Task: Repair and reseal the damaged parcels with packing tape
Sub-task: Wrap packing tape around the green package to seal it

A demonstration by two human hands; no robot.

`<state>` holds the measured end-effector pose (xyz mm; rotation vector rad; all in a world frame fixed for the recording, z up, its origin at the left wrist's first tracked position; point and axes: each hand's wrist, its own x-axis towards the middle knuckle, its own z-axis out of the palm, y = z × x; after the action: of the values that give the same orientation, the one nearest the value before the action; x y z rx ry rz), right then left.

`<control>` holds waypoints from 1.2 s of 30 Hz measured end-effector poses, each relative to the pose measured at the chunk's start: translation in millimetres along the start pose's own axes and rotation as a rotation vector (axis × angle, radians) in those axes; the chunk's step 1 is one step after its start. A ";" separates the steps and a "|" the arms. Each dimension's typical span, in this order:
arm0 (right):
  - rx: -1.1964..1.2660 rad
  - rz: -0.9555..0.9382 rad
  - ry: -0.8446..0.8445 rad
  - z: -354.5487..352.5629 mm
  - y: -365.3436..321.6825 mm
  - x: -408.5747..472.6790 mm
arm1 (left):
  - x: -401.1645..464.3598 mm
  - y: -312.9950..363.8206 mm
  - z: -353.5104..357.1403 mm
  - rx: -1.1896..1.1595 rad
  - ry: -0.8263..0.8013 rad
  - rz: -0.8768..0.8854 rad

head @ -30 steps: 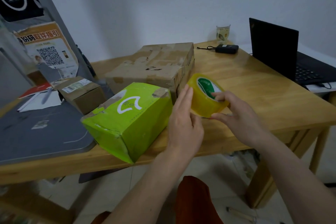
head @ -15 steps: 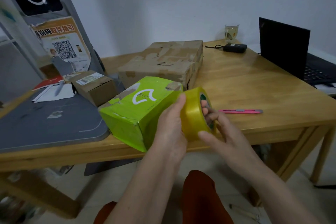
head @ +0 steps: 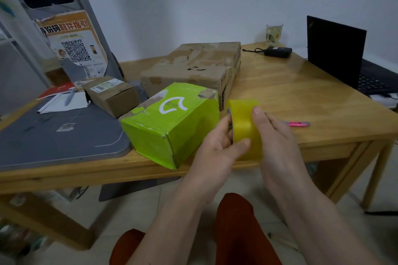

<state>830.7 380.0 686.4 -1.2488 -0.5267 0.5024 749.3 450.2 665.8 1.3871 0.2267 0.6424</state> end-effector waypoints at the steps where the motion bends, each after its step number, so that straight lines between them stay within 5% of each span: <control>1: 0.054 0.026 -0.002 -0.4 -1.1 -1.1 | -0.7 -1.0 -1.2 0.069 0.014 0.029; 9: 0.011 0.020 -0.169 -3.1 -5.7 -3.7 | -5.1 -5.4 -5.4 0.181 0.097 0.139; 26: 0.325 0.166 -0.407 3.3 0.3 -8.0 | -17.6 5.2 -20.9 0.299 0.104 0.195; 36: 0.260 0.240 -0.339 15.1 0.8 -10.8 | -21.4 5.1 -27.7 0.426 0.131 0.213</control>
<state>812.7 384.8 688.0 -0.9848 -0.5771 0.9656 716.3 462.0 660.7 1.7952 0.3371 0.8990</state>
